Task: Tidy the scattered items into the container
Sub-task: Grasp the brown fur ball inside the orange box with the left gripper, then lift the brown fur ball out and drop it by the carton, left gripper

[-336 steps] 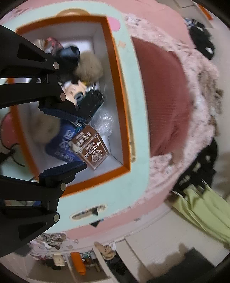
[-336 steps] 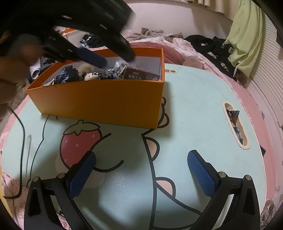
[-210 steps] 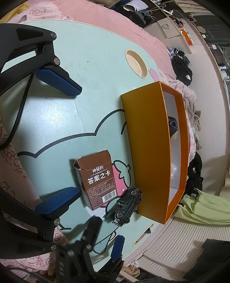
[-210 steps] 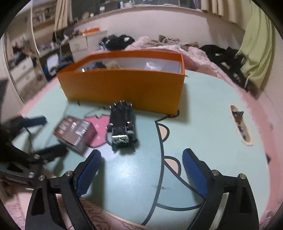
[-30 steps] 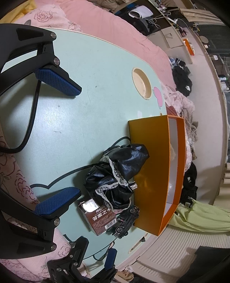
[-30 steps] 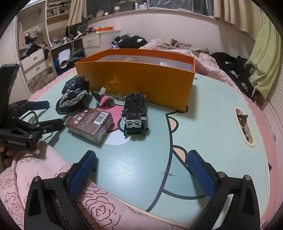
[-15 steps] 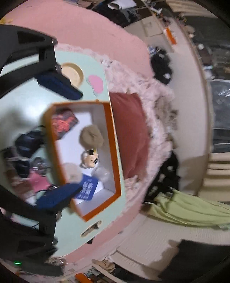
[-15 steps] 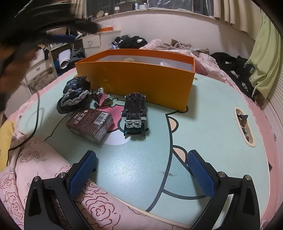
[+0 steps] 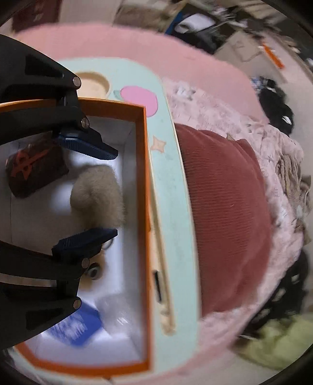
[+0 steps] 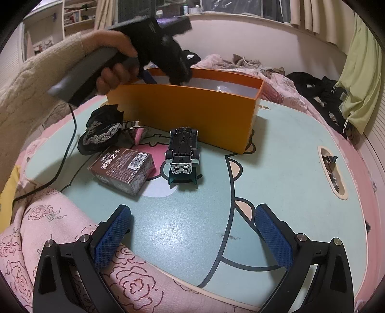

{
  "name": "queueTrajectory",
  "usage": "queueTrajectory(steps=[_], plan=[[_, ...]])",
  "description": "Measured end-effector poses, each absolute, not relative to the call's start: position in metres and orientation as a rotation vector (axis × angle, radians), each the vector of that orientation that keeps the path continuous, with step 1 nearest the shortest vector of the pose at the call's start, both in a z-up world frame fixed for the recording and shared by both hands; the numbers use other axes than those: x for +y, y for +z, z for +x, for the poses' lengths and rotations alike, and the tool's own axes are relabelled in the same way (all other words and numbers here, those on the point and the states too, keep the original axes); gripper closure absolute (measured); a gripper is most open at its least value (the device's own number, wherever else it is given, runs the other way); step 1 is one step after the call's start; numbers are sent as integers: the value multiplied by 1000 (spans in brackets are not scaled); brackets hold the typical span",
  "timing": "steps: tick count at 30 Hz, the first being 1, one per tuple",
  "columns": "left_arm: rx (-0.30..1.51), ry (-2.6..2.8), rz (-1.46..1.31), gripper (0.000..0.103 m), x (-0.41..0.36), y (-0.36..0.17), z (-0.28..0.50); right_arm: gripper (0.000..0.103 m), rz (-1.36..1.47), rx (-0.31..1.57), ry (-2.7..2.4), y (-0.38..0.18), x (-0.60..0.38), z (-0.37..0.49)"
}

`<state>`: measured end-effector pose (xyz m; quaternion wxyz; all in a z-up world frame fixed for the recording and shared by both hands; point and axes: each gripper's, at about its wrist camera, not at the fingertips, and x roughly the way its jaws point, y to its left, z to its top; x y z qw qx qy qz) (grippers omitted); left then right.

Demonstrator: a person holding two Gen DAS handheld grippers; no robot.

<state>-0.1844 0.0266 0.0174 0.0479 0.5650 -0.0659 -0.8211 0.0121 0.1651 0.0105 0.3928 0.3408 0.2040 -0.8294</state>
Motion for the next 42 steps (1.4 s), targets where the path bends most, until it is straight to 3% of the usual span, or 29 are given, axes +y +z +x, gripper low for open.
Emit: queueTrajectory(steps=[2, 6, 10, 16, 23, 26, 29, 33, 37, 41, 42], plan=[[-293, -2533, 1730, 56, 33, 15, -180, 1, 865, 516, -2106, 11, 165, 12], [-295, -2569, 1747, 60, 32, 15, -177, 0, 864, 516, -2105, 10, 166, 12], [-77, -2721, 1741, 60, 17, 33, -169, 1, 864, 516, -2106, 11, 166, 12], [192, -3035, 1507, 60, -3, 102, -103, 0, 864, 516, -2105, 11, 166, 12], [187, -3158, 1567, 59, 4, 89, -35, 0, 863, 516, -2106, 10, 166, 12], [213, -3179, 1580, 50, 7, 74, -28, 0, 863, 515, -2105, 10, 166, 12], [277, -3163, 1483, 49, -4, 69, -20, 0, 863, 515, -2106, 10, 166, 12], [326, -3171, 1329, 26, -28, 74, 13, 0, 863, 515, -2106, 10, 166, 12], [224, -3123, 1354, 25, -40, 55, 41, 0, 863, 515, -2105, 10, 166, 11], [137, -3062, 1546, 25, -30, 16, 48, 0, 866, 516, -2106, 10, 166, 11], [57, -3066, 1508, 18, -22, 9, 49, 0, 863, 517, -2107, 10, 165, 13]])
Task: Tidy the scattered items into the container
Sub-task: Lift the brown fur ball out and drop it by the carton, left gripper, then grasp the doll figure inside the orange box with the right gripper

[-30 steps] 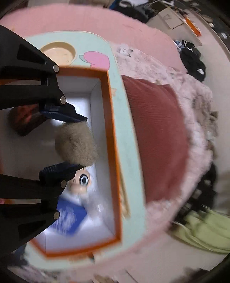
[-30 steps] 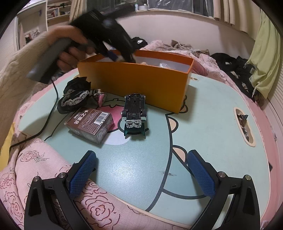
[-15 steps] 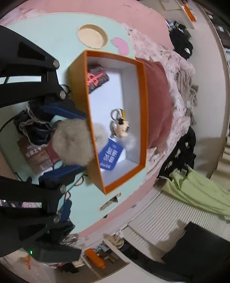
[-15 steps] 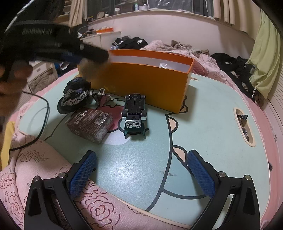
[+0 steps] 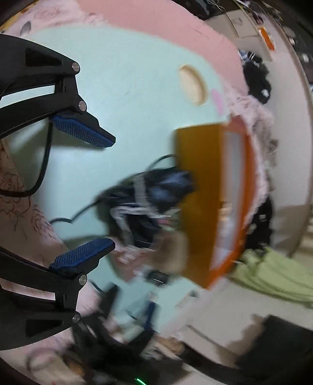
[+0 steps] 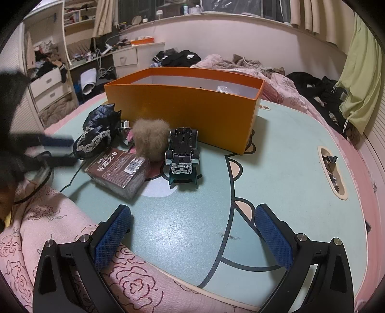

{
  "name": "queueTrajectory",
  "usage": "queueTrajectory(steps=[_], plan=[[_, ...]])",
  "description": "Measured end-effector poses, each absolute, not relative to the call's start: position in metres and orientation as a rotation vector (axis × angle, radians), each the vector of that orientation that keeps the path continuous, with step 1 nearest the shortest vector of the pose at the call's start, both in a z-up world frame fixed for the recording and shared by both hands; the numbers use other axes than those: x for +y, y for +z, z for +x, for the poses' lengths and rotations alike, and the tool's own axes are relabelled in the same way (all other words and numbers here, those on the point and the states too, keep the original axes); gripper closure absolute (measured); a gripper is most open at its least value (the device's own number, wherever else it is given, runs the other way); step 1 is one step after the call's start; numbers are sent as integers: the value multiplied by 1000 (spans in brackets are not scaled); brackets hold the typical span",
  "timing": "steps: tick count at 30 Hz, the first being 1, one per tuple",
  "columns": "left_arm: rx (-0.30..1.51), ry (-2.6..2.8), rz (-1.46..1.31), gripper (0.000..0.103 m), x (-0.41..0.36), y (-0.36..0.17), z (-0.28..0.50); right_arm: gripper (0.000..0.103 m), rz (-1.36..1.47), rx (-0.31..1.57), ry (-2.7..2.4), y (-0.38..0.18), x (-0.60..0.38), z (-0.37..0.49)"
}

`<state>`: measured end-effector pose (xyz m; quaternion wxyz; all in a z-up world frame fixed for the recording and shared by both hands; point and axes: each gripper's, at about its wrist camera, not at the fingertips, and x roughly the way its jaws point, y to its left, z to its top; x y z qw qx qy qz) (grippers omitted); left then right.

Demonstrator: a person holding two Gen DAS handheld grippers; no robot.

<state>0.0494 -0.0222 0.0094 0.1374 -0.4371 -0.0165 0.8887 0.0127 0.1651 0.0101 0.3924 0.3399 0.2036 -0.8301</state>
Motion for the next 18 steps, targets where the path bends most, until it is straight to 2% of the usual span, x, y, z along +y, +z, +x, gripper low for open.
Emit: queueTrajectory(steps=[1, 2, 3, 12, 14, 15, 16, 18], plan=[[60, 2641, -1214, 17, -12, 6, 54, 0, 865, 516, -2107, 10, 164, 13], [115, 2660, -1212, 6, -4, 2, 54, 0, 863, 517, -2108, 10, 164, 13], [127, 2662, -1206, 0, 1, 0, 54, 0, 864, 518, -2108, 10, 164, 14], [68, 2686, -1221, 0, -4, -3, 51, 1, 864, 511, -2089, 11, 161, 17], [66, 2686, -1219, 0, -4, -5, 52, 15, 831, 478, -2058, 22, 159, 19], [64, 2688, -1216, 0, -6, -6, 54, 31, 793, 440, -2031, 37, 156, 19], [63, 2691, -1213, 0, -7, -6, 56, 37, 759, 417, -2014, 54, 151, 20], [61, 2692, -1209, 0, -7, -7, 55, 38, 684, 407, -2016, 90, 136, 20]])
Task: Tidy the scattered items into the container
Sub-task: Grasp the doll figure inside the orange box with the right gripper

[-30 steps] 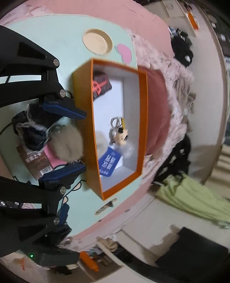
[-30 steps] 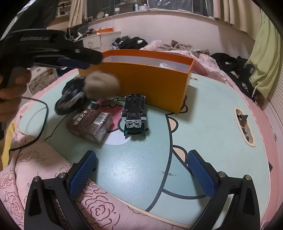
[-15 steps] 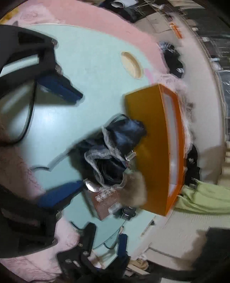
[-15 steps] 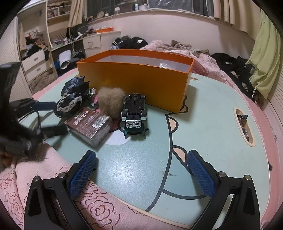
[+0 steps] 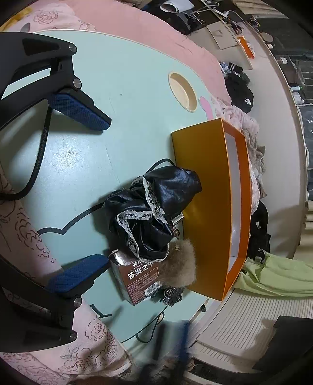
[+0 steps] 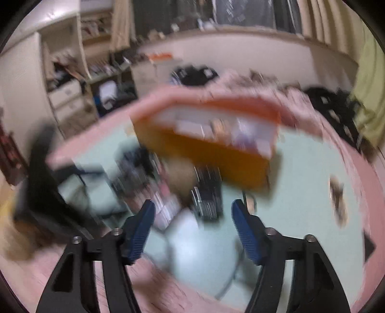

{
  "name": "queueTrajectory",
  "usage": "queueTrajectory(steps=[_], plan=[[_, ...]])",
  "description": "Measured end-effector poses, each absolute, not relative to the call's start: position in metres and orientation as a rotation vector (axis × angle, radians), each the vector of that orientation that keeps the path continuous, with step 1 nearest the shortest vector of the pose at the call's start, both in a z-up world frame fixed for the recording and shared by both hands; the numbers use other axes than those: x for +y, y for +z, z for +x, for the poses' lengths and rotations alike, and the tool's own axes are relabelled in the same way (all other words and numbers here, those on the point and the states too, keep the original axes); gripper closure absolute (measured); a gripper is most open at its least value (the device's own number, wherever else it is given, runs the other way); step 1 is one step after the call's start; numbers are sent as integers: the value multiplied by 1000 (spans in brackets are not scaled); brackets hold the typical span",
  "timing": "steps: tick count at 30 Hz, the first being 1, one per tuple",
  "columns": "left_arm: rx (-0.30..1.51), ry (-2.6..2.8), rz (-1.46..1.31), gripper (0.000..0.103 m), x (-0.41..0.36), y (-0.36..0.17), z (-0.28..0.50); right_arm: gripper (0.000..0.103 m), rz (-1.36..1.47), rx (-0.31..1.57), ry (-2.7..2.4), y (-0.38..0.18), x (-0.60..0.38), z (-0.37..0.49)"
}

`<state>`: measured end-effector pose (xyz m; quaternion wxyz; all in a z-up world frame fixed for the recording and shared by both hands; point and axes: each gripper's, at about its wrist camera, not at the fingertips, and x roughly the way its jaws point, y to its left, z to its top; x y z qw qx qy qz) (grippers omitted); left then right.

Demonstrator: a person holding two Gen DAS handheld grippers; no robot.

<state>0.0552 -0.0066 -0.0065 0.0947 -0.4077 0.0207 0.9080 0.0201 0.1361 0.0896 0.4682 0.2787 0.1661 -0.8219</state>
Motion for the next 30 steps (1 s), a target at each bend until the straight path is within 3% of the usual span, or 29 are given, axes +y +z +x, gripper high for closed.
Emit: queueTrajectory(steps=[2, 5, 9, 15, 18, 23, 27, 30], plan=[[61, 2693, -1208, 0, -7, -7, 55, 39, 664, 443, -2009, 117, 111, 13], [60, 2695, -1207, 0, -9, -7, 55, 49, 731, 548, -1992, 132, 58, -15], [57, 2696, -1202, 0, -10, -7, 56, 59, 976, 649, -1947, 102, -3, -71], [51, 2699, -1194, 0, -13, -7, 57, 59, 1190, 796, -1979, 55, -37, -116], [52, 2699, -1193, 0, -14, -7, 57, 69, 1281, 839, -1947, 29, -37, -133], [49, 2700, -1193, 0, -15, -7, 56, 69, 1214, 713, -1943, 39, -23, -134], [49, 2701, -1193, 0, -15, -6, 56, 69, 1011, 464, -1945, 101, 16, -107], [49, 2700, -1194, 0, -16, -6, 56, 69, 879, 379, -1955, 137, 58, -74]])
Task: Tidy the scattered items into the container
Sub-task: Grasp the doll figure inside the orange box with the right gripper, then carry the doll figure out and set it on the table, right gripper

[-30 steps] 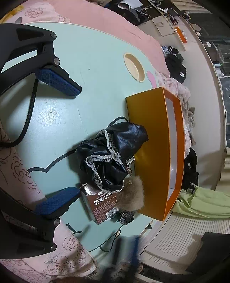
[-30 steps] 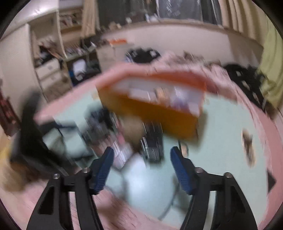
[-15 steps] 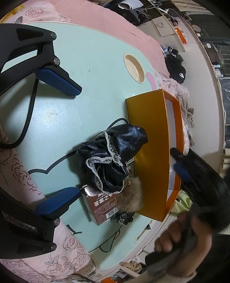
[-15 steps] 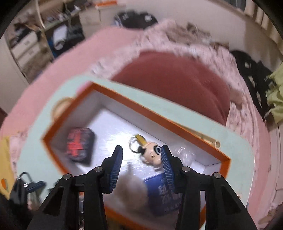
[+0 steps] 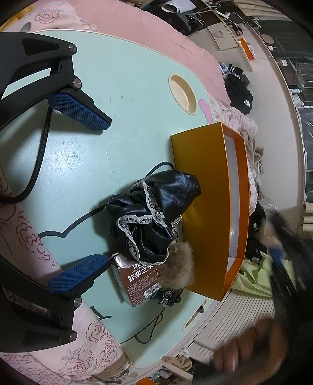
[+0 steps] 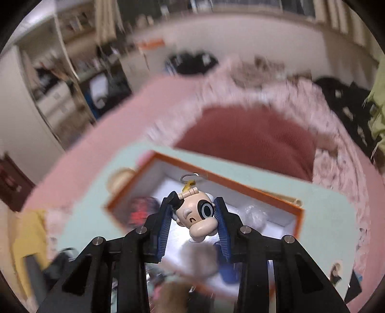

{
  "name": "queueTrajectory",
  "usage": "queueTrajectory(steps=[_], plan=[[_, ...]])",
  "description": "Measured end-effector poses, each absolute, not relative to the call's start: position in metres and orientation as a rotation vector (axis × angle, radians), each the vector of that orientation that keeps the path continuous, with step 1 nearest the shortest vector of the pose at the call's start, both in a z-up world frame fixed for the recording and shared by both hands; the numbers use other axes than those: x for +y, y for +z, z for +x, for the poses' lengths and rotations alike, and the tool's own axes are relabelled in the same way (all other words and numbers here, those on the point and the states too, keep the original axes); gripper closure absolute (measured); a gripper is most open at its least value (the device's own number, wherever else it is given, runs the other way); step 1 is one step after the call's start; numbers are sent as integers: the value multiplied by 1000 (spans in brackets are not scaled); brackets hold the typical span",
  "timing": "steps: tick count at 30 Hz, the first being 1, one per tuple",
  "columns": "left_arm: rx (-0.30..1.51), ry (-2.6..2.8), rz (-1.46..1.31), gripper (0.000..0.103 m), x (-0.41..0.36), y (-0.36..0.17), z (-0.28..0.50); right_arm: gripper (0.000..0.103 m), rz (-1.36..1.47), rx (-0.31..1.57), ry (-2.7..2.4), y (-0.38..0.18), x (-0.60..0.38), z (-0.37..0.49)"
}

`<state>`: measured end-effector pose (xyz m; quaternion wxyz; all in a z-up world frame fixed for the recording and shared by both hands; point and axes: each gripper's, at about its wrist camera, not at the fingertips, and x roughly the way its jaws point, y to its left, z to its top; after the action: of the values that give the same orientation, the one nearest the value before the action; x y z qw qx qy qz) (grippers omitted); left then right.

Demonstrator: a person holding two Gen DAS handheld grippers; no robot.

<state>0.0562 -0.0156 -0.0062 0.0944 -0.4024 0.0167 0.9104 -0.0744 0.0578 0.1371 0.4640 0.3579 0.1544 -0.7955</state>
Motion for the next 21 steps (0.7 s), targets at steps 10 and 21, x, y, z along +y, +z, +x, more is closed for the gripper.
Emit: queueTrajectory(steps=[10, 21], plan=[[50, 2699, -1193, 0, -16, -6, 56, 68, 976, 326, -2001, 89, 142, -42], [49, 2699, -1193, 0, -16, -6, 56, 30, 952, 142, -1957, 47, 146, -30]])
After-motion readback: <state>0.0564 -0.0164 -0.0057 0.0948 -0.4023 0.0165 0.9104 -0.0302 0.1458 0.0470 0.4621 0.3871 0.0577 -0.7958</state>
